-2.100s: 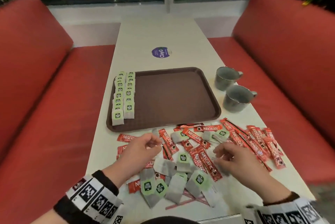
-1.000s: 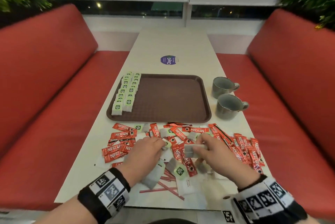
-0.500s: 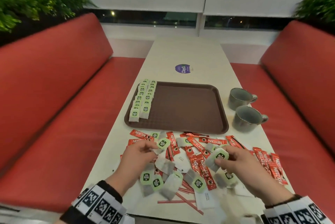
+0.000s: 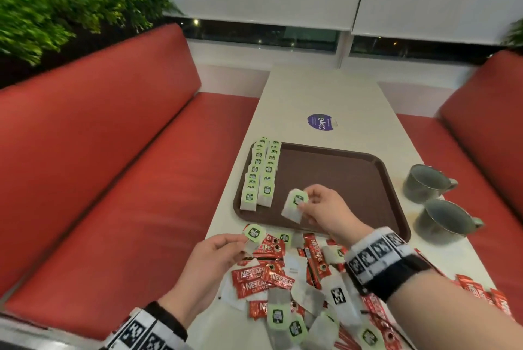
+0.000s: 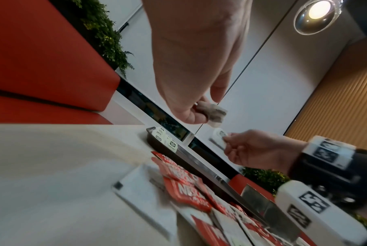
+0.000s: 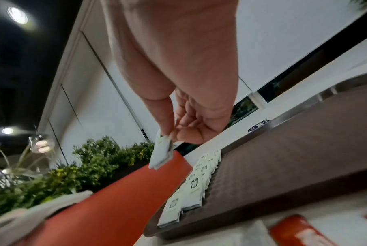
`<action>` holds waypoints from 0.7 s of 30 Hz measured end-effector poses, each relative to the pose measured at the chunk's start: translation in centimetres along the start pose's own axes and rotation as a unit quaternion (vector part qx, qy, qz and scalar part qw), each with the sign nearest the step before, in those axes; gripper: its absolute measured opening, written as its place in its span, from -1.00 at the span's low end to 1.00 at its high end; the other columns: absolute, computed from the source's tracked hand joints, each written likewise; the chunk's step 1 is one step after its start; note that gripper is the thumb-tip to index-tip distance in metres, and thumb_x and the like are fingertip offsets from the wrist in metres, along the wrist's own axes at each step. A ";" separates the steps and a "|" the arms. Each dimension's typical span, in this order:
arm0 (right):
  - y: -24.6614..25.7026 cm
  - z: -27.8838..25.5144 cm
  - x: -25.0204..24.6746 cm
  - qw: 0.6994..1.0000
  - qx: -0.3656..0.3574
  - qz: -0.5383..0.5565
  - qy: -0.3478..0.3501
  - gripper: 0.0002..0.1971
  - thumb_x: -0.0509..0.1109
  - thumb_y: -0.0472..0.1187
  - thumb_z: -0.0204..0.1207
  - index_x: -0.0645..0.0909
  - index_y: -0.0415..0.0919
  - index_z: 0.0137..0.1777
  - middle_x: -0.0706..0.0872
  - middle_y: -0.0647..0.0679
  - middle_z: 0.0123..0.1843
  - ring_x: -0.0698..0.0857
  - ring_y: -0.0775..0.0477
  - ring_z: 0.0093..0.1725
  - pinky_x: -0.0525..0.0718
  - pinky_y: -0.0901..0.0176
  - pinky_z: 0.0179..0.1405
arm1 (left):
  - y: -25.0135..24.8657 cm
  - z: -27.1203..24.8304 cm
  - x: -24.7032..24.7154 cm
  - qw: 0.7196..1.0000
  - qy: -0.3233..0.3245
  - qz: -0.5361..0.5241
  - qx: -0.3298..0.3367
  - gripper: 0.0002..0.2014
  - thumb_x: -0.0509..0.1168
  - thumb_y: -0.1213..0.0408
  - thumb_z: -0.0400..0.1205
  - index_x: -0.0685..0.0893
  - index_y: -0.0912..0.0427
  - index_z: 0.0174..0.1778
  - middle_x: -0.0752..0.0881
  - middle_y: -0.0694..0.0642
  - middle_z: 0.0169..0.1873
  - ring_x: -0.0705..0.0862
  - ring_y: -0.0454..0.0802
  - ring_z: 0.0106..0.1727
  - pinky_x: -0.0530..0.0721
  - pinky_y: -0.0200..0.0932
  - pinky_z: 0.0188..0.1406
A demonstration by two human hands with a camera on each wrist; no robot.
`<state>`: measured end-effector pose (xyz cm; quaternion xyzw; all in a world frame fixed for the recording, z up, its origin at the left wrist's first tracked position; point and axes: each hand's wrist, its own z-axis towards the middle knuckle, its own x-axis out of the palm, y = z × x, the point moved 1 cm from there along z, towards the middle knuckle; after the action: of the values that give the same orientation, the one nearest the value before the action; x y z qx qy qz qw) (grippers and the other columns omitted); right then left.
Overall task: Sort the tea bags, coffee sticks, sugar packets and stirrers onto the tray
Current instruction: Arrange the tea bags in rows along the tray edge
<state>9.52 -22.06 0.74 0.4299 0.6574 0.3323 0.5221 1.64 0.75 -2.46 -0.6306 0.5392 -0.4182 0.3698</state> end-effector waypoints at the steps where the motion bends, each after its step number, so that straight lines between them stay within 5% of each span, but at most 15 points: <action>1: 0.4 1.5 1.0 1.000 -0.001 -0.016 0.001 -0.91 0.41 -0.35 0.54 0.61 -0.15 -0.07 0.71 -0.05 -0.28 0.60 0.06 -0.42 0.54 0.24 -0.45 | -0.3 0.4 -0.3 1.000 -0.001 -0.002 0.007 -0.89 0.35 0.45 0.58 0.80 0.35 -0.11 0.81 0.27 -0.07 0.73 0.16 0.01 0.65 0.06 0.19; 4: 0.8 5.5 3.6 0.999 0.017 -0.048 0.011 -0.91 0.41 -0.38 0.51 0.61 -0.20 -0.08 0.69 -0.07 -0.28 0.59 0.04 -0.43 0.57 0.22 -0.46 | -1.1 1.6 -1.3 1.000 -0.019 -0.007 0.019 -0.89 0.36 0.42 0.58 0.80 0.32 -0.10 0.83 0.19 -0.08 0.73 0.12 0.05 0.67 -0.02 0.15; 8: -0.1 8.9 5.9 0.992 0.050 -0.114 0.028 -0.88 0.43 -0.36 0.50 0.60 -0.22 0.00 0.66 -0.09 -0.23 0.61 0.02 -0.34 0.65 0.18 -0.35 | -1.7 2.8 -2.9 0.998 -0.055 -0.001 0.029 -0.91 0.41 0.53 0.51 0.76 0.30 -0.14 0.81 0.19 -0.18 0.70 0.01 -0.18 0.67 -0.15 -0.12; 12: -0.4 10.2 6.9 0.982 0.075 -0.167 0.041 -0.80 0.42 -0.36 0.51 0.58 -0.20 0.10 0.67 -0.13 -0.08 0.67 -0.05 -0.19 0.75 0.12 -0.16 | -1.4 3.8 -4.1 0.998 -0.055 0.012 0.021 -0.83 0.37 0.53 0.55 0.76 0.22 -0.05 0.82 0.16 -0.13 0.73 0.06 -0.09 0.68 0.05 0.06; 17: -0.3 10.9 7.6 0.968 0.075 -0.236 0.045 -0.84 0.42 -0.35 0.47 0.52 -0.16 -0.05 0.67 -0.14 -0.04 0.69 -0.12 -0.11 0.77 0.01 0.01 | -0.9 4.9 -3.8 0.998 -0.020 0.053 0.002 -0.75 0.33 0.50 0.59 0.79 0.04 -0.05 0.80 0.08 -0.02 0.72 0.02 0.08 0.67 -0.17 0.04; 21: -0.2 10.9 7.8 0.963 0.068 -0.261 0.027 -0.82 0.43 -0.30 0.49 0.51 -0.15 0.02 0.67 -0.12 0.05 0.70 -0.15 0.07 0.72 -0.01 0.12 | -1.4 5.1 -2.5 0.999 0.003 0.048 -0.008 -0.76 0.35 0.50 0.58 0.77 0.03 -0.07 0.80 0.12 -0.04 0.78 0.02 -0.04 0.72 -0.23 -0.14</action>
<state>19.46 -15.18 -5.10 0.2688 0.7816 0.1504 0.5425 6.68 3.51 -3.39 -0.6059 0.5729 -0.3975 0.3830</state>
